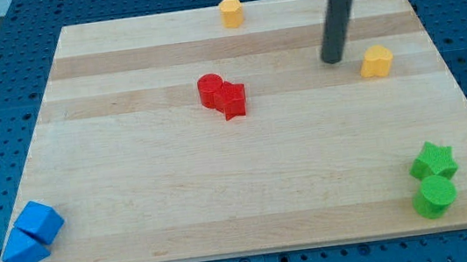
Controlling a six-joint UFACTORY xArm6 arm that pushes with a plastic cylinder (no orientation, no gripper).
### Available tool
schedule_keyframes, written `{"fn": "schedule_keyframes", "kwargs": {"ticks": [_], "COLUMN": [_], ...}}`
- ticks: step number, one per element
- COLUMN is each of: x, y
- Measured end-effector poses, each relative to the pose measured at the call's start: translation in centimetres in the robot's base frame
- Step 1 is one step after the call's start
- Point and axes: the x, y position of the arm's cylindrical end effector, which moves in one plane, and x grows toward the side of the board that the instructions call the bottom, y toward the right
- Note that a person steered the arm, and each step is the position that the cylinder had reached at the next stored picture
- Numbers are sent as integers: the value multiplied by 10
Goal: Place the yellow hexagon above the yellow heart
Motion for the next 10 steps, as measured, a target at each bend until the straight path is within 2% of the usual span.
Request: {"fn": "schedule_keyframes", "kwargs": {"ticks": [2, 3, 5, 6, 7, 9, 10], "x": [3, -16, -103, -143, -148, -144, -123], "y": [-118, -156, -185, -177, -124, -83, -82]}}
